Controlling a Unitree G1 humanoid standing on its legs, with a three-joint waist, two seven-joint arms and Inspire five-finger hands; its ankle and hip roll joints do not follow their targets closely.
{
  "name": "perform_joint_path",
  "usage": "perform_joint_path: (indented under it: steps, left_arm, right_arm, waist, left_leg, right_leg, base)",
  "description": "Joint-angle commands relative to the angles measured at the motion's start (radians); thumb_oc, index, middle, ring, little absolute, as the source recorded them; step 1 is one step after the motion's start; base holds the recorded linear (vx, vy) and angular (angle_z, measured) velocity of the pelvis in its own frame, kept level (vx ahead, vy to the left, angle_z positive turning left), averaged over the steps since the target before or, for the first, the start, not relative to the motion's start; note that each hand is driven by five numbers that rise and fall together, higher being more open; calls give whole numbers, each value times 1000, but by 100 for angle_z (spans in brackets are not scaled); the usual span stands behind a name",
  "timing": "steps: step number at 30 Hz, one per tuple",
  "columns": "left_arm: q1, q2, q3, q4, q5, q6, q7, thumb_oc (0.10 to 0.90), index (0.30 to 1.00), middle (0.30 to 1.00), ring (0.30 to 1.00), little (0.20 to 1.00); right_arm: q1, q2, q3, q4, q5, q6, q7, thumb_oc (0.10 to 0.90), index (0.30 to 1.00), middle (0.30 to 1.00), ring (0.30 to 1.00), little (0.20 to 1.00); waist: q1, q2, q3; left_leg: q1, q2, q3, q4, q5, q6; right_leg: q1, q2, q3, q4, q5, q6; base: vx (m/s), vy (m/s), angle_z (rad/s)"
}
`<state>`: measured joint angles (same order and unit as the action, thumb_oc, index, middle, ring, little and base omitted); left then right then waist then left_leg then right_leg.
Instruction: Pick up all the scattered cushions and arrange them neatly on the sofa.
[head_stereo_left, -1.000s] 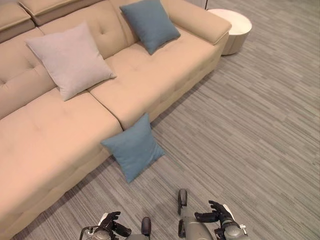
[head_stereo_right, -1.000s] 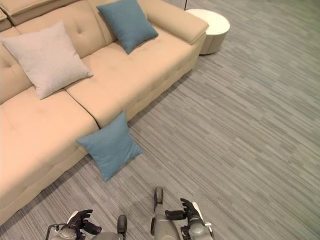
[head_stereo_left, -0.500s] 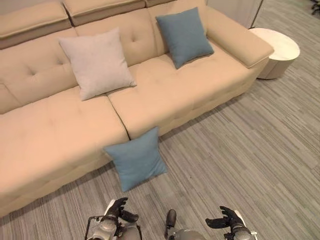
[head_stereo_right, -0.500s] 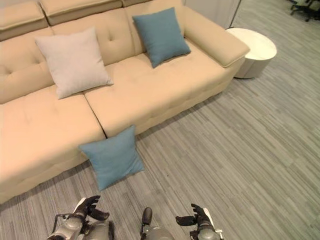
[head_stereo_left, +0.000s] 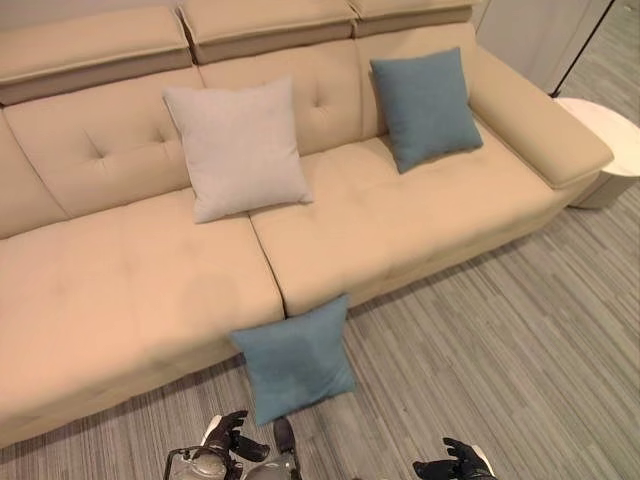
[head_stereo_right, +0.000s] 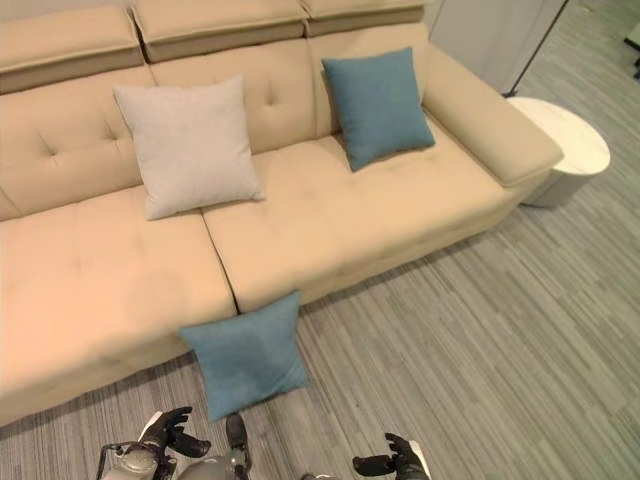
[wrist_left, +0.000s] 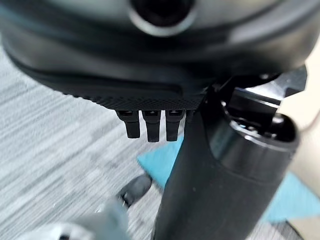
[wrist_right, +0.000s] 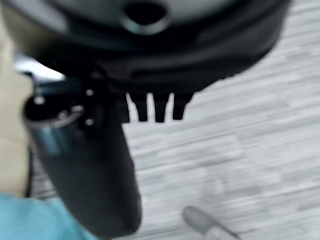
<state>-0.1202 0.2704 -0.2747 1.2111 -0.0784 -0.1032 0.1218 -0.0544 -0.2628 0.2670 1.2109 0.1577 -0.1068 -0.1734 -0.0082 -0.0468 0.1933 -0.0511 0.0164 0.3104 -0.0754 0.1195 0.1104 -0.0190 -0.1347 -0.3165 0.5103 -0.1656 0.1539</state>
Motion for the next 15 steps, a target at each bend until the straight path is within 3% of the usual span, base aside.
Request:
perform_joint_path:
  steps: [1,3,8,15]
  left_arm:
    - [5,14,-12,-11,-10,-21,18,800,900,900,900,900]
    - [0,14,-22,-9,-5,-25,18,800,900,900,900,900]
    - [-5,12,-21,4,1,-29,14,800,900,900,900,900]
    - [9,4,-22,27,13,-27,15,800,900,900,900,900]
  right_arm:
    - [-8,-38,-5,-37,-17,-20,-10,800,900,900,900,900]
    - [-10,-40,-3,-39,-13,-21,-8,800,900,900,900,900]
    - [-9,-46,2,-27,-7,-18,-4,800,900,900,900,900]
    - [0,-52,13,-20,-14,-22,-11,800,900,900,900,900]
  waist:
    - [12,-9,22]
    - [-9,1,33]
    - [-18,-11,27]
    - [-6,-17,-4]
  left_leg:
    - [-62,8,-42,146,-154,-54]
    - [-24,-8,-104,133,-162,-54]
    - [-19,-30,-147,134,-169,-60]
    - [-7,-29,-170,75,-140,-94]
  right_leg:
    - [-48,14,63,-88,102,16]
    - [-84,64,137,-158,49,-22]
    - [-62,82,201,-342,64,-39]
    - [14,98,167,-477,74,-65]
  base:
    - [115,24,38]
    - [192,-21,51]
    - [116,-53,46]
    - [40,-90,21]
